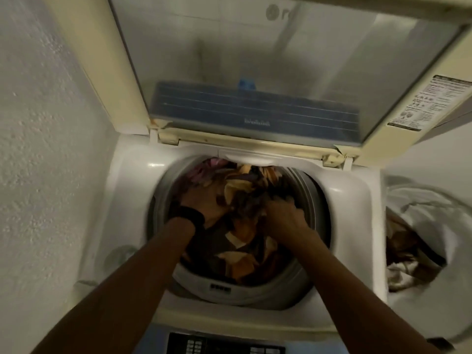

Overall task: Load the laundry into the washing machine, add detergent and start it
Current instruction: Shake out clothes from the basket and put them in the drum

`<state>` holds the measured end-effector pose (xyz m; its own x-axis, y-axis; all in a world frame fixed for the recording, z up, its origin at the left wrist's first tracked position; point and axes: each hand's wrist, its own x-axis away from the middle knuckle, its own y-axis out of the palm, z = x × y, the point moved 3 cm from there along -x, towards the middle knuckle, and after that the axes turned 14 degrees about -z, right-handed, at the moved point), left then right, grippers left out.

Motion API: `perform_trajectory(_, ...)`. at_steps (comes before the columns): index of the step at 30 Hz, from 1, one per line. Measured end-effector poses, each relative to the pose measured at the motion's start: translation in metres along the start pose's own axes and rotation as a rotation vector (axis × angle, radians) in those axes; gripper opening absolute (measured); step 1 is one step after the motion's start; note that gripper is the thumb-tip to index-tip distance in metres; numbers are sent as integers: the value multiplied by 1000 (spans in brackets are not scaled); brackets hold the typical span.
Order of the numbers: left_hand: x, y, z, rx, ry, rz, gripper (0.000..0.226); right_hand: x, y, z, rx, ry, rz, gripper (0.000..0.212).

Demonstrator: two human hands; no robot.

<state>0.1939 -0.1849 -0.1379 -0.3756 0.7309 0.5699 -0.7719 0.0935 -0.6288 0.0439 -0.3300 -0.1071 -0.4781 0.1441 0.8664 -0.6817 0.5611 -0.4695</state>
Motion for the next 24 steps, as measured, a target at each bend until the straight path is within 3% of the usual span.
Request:
perform_trajectory(3,19,10,8,-232,-66,-359,119,-15,-16,1,18,-46,20,116)
perform_trajectory(6,9,56,-17,-309,-170,-493,140,-61,-10,-8,99,-92,36,108)
perform_trajectory(9,-17,112,-39,-343,-252,-438,118,-121,30,-4,151,-79,66,85)
perform_trajectory(10,-22,124,-39,-336,-288,-395,110,-136,47,3,212,-7,110,72)
perform_trajectory(12,-34,143,-43,-227,-361,-308,98,-168,68,17,116,-57,294,57)
perform_trajectory(14,-38,150,-45,-255,-364,-327,95,-187,87,25,35,-86,191,69)
perform_trajectory(16,-42,149,-51,-277,-309,-290,111,-166,82,22,87,-87,227,83)
perform_trajectory(18,-37,138,-57,-276,-280,-320,125,-140,67,11,22,-77,143,81)
perform_trajectory(19,-30,123,-51,-290,-260,-330,120,-123,55,9,62,-4,193,78)
perform_trajectory(20,-23,112,-43,-312,-263,-342,113,-104,44,2,95,20,120,79)
perform_trajectory(22,1,75,-6,-372,-196,-274,121,-58,24,-2,140,-23,125,87)
perform_trajectory(24,25,40,30,-338,-103,-159,108,-16,12,3,87,-48,114,96)
